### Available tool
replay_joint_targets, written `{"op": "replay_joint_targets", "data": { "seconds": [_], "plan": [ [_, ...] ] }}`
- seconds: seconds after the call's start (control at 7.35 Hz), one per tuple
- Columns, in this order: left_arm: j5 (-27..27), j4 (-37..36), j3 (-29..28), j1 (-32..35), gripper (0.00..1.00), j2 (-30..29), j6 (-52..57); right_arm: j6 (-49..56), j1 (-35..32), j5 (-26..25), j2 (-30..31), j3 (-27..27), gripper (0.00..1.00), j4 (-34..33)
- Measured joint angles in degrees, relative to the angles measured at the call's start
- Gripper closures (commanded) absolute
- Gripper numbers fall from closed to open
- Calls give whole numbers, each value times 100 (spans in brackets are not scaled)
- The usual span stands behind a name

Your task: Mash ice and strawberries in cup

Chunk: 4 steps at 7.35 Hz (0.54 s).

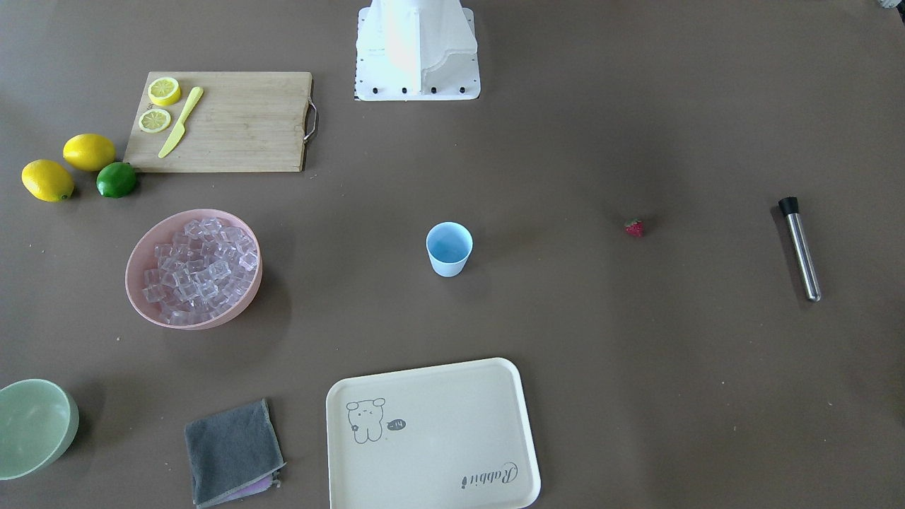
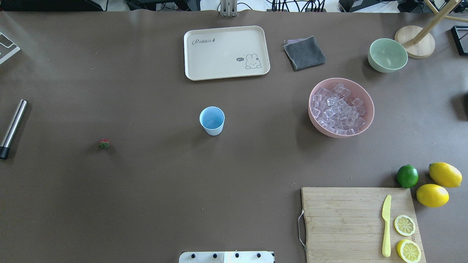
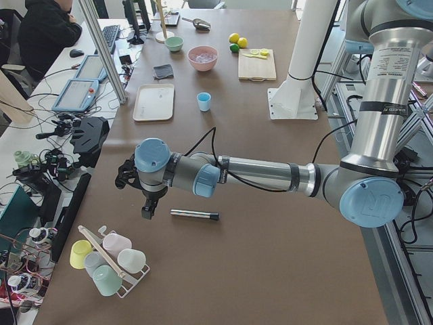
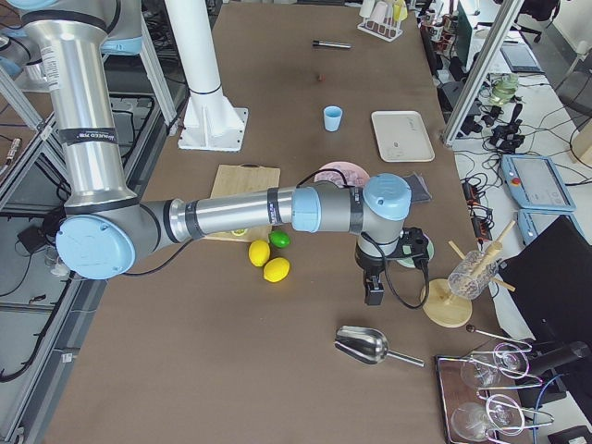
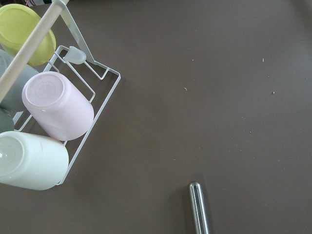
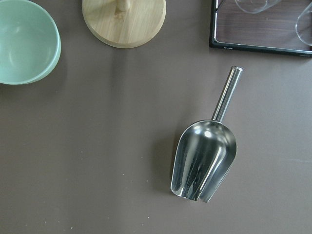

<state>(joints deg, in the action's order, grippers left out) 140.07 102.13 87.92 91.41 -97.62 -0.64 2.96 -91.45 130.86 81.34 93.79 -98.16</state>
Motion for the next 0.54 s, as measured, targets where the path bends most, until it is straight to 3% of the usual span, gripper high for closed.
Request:
{"op": "replay_joint_targets", "data": {
  "seconds": [0.14,0.27,0.54],
  "plan": [
    [-2,0,5,0,2,3,-2,-113,177,14,-11,163,6,22],
    [0,0,11,0,2,5,0,-372,395,24,-34,375,0,44],
    [3,6,15,0,2,8,10,-661,876,19,-63,799,0,120]
  ]
}}
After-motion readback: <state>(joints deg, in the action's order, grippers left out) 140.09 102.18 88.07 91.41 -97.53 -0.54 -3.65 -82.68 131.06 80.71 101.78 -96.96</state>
